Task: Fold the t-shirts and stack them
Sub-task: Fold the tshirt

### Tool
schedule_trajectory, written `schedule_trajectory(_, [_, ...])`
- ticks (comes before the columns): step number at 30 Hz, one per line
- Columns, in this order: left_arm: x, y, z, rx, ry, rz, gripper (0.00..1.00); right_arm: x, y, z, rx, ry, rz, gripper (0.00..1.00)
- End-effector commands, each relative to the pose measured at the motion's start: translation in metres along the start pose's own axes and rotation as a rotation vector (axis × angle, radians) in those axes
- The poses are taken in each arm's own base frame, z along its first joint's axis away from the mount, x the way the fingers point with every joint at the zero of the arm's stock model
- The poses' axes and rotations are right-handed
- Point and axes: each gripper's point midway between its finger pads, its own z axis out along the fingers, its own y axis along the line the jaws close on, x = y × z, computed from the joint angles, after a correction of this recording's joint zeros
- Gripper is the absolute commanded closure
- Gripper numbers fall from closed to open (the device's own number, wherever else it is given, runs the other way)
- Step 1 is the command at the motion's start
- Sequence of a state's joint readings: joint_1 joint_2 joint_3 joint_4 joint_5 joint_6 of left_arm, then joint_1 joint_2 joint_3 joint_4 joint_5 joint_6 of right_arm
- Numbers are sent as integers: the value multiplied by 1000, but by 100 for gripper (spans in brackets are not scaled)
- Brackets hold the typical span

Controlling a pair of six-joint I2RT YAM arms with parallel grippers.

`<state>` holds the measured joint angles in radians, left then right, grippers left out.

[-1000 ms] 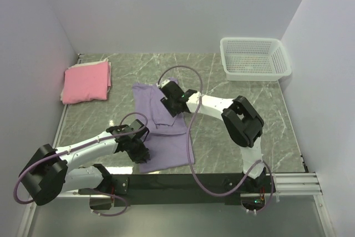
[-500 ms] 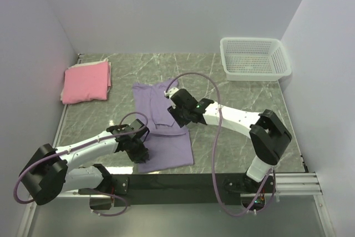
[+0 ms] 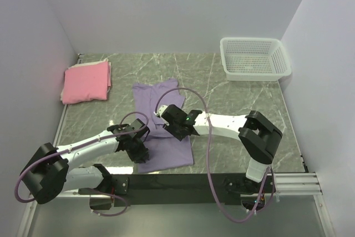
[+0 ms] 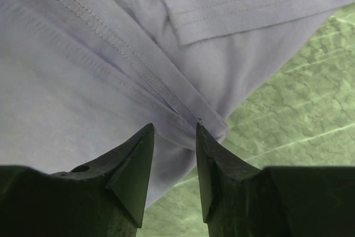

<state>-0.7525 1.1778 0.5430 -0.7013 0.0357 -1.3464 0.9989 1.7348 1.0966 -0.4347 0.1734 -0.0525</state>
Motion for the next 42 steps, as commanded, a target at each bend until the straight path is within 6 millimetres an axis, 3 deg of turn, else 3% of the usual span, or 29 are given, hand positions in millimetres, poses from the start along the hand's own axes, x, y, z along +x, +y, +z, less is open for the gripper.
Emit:
schedule_trajectory(1, [-2,11,-2,-49,-18,18,69,-13,0,1,18,-15,-36,57])
schedule_trajectory(14, [-2,13,-1,-54,-17,16,69,-10,4,-12,40,-41,-81,58])
schedule_trajectory(27, [-1,16,-2,-55,-17,10,70,5,11,9,60,16,-153,56])
schedule_trajectory(35, [0,19,-3,-64,-16,8,70,5,2,20,111,19,-156,56])
schedule_trajectory(42, [0,20,-4,-67,-15,10,70,-11,-17,20,134,-10,-105,59])
